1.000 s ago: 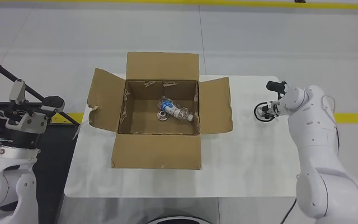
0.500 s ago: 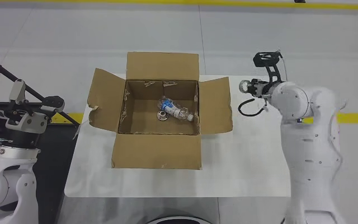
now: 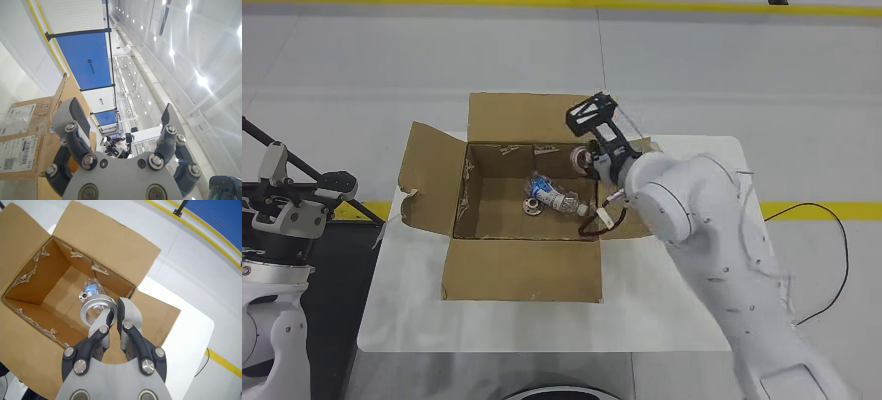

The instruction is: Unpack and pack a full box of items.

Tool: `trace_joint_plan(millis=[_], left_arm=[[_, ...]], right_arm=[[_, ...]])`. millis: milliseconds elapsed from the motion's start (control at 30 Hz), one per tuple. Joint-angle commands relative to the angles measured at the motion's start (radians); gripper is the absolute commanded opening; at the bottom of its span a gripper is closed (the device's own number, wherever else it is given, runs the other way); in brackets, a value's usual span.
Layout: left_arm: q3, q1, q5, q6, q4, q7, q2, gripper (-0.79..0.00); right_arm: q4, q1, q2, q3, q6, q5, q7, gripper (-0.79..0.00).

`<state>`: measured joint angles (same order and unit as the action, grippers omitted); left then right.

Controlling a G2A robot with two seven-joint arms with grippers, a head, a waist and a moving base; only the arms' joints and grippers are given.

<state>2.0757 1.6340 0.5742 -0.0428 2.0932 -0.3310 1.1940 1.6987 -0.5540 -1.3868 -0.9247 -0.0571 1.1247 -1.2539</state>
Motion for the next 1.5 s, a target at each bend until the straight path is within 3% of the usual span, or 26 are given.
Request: trace_joint_plan(millis=[0,333,767,1000,1133,1333,1467], left_arm=[[0.000,0.000,0.000,0.000,0.000,0.000,0.000,0.000],[-0.002,-0.001,0.003,0.001,0.001,0.001,0.000,0.000],[-0.001,-0.027,-0.011,-0.021,-0.022,0.074,0.002,0.000],[0.007,-0.034,-0.032,-0.048,-0.040,0.090,0.000,0.000],[0.009,-0.039,-0.035,-0.056,-0.046,0.089,-0.001,0.000],[0.004,-0.040,-0.056,-0.076,-0.046,0.060,-0.004,0.000],[-0.003,-0.035,-0.076,-0.090,-0.051,0.029,-0.007,0.000]], right_arm=[[-0.077,0.048,-0.020,0.073,0.001,-0.030,0.011,-0.785],[-0.399,0.190,-0.136,0.331,0.009,-0.142,0.076,-0.785],[-0.702,0.221,-0.251,0.456,0.006,-0.193,0.205,-0.785],[-0.843,0.238,-0.311,0.498,0.038,-0.214,0.191,-0.785],[-0.899,0.250,-0.340,0.511,0.060,-0.219,0.190,-0.637],[-0.954,0.262,-0.373,0.516,0.081,-0.223,0.183,-0.570],[-0.974,0.270,-0.389,0.510,0.099,-0.229,0.184,-0.459]])
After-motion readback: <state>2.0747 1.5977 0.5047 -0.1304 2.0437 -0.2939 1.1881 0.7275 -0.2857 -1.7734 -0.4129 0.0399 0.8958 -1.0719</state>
